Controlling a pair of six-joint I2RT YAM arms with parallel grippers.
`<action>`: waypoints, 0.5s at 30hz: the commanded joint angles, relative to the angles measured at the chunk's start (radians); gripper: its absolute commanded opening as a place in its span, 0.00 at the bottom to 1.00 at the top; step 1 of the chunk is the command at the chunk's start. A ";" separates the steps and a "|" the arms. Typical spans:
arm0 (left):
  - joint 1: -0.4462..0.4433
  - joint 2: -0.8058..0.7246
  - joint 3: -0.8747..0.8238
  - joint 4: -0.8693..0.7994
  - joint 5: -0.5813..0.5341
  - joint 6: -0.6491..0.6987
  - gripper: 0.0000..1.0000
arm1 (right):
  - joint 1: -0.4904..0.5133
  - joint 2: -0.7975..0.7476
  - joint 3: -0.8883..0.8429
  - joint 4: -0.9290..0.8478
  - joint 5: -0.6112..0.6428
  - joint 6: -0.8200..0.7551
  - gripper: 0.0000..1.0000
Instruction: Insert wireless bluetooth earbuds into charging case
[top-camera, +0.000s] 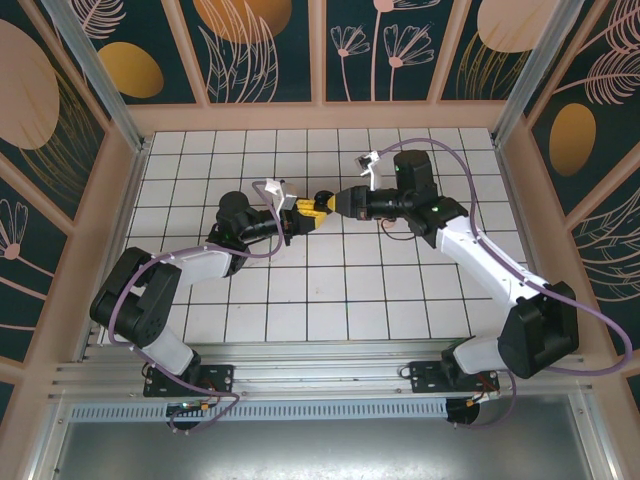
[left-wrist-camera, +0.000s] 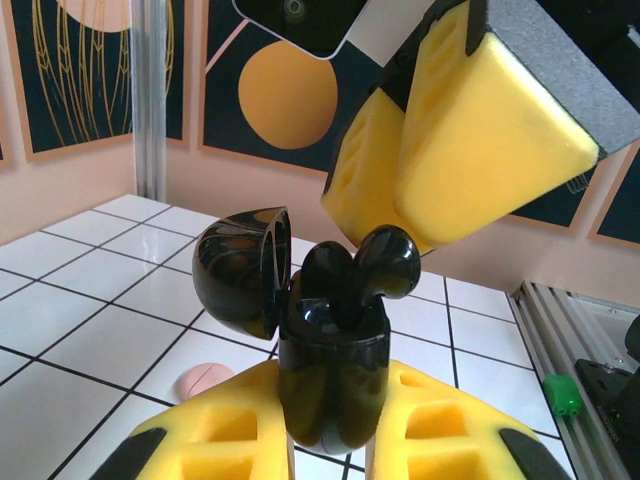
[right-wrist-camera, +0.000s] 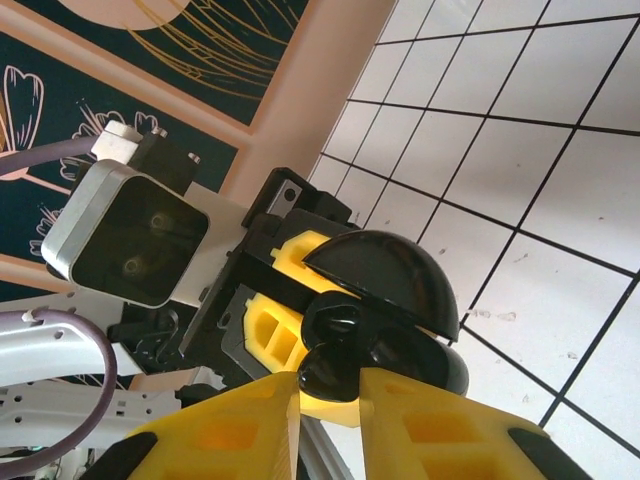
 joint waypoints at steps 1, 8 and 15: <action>0.000 -0.028 0.006 0.045 -0.005 -0.007 0.08 | 0.014 0.002 -0.001 0.022 -0.034 -0.014 0.23; 0.000 -0.028 0.005 0.042 -0.006 -0.007 0.08 | 0.022 0.008 0.005 0.029 -0.024 -0.011 0.22; 0.000 -0.029 0.005 0.039 -0.005 -0.006 0.08 | 0.033 0.024 0.016 0.034 0.005 -0.002 0.22</action>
